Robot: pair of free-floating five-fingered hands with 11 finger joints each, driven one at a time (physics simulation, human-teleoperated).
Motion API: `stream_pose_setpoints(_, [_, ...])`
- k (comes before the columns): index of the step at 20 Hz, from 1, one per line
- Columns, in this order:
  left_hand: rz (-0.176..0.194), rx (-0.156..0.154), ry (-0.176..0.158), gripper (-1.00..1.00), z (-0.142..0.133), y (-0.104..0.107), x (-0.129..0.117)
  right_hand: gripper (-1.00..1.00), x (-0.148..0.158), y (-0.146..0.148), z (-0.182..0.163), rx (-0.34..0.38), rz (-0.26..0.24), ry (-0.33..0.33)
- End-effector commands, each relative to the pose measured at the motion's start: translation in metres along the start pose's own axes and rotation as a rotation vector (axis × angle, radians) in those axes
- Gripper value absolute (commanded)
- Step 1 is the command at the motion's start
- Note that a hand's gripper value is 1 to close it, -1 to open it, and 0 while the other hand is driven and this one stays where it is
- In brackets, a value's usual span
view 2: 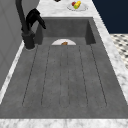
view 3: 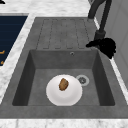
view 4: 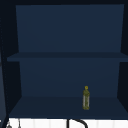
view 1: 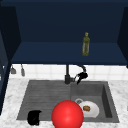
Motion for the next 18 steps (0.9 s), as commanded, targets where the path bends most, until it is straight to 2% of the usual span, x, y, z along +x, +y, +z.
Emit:
stream_pose_setpoints(1, [0.000,0.000,0.000,0.00,0.000,0.000,0.000,-1.00,0.015,-0.003,-0.012,-0.007,0.027,0.030])
stream_pose_setpoints(3, [0.000,0.000,0.000,0.00,0.000,0.000,0.000,-1.00,0.018,-0.003,-0.013,-0.005,0.018,0.044])
stream_pose_setpoints(7, [0.000,0.000,0.000,0.00,0.000,0.000,0.000,-1.00,0.034,0.019,-0.020,-0.011,0.045,0.089])
stream_pose_setpoints(8, [0.000,0.000,0.000,0.00,0.000,0.000,0.000,1.00,0.039,0.021,-0.024,-0.015,0.049,0.101])
stream_pose_setpoints(9, [0.000,0.000,0.000,0.00,0.000,0.000,0.000,1.00,0.043,0.023,-0.026,-0.027,0.074,0.114])
stream_pose_setpoints(12, [0.000,0.000,0.000,0.00,0.000,0.000,0.000,1.00,0.056,0.034,-0.035,-0.050,0.062,0.137])
stream_pose_setpoints(14, [0.000,0.000,0.000,0.00,0.000,0.000,0.000,1.00,0.059,0.030,-0.034,-0.008,0.081,0.147])
stream_pose_setpoints(18, [0.000,0.000,0.000,0.00,0.000,0.000,0.000,1.00,0.061,0.027,-0.028,-0.026,0.073,0.168])
